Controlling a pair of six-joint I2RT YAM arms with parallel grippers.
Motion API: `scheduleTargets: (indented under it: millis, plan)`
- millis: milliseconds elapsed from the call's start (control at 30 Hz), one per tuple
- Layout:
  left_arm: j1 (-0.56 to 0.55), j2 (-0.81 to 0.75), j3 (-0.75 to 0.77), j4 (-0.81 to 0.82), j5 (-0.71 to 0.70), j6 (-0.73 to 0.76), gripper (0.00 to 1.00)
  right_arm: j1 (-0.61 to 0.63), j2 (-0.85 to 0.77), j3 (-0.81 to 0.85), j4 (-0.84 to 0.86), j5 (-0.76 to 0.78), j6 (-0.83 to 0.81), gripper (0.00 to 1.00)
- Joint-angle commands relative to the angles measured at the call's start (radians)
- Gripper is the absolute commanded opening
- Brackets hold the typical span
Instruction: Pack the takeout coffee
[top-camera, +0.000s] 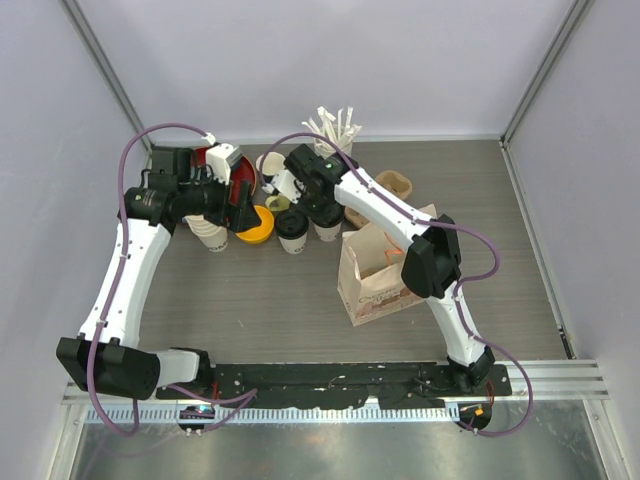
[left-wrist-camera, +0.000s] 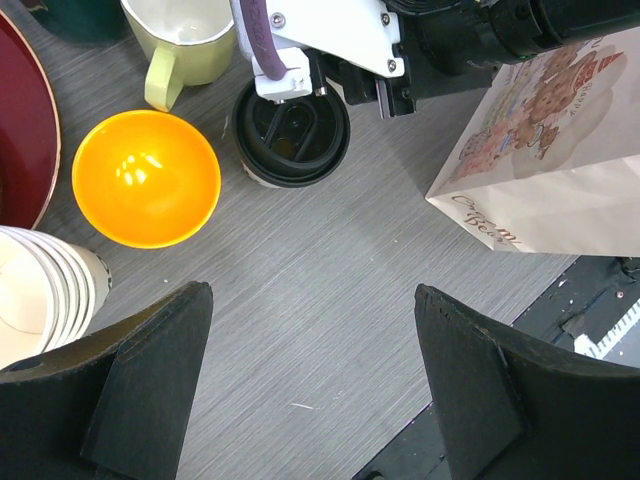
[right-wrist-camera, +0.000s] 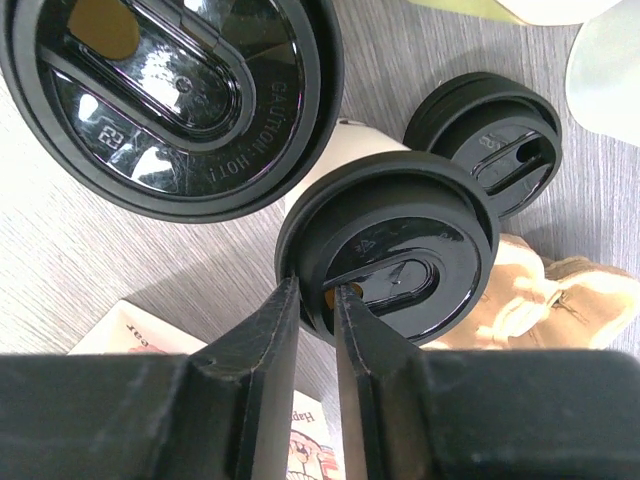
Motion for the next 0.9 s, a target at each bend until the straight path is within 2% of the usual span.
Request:
scheduleTargets:
  millis: [0, 200, 433, 867]
  plan:
    - [0.008, -0.006, 0.01, 0.009, 0.033, 0.008, 0.86, -0.003, -0.017, -0.024, 0.013, -0.009, -0.009, 0.25]
    - [0.008, -0.004, 0.017, 0.0, 0.044, 0.011, 0.86, -0.008, -0.031, -0.049, 0.029, -0.018, -0.014, 0.18]
    - [0.008, -0.006, 0.022, -0.006, 0.048, 0.014, 0.86, -0.008, -0.068, -0.027, 0.03, -0.035, 0.001, 0.01]
    - [0.008, 0.01, 0.036, -0.023, 0.088, 0.006, 0.84, -0.011, -0.211, 0.013, 0.013, -0.061, 0.078, 0.01]
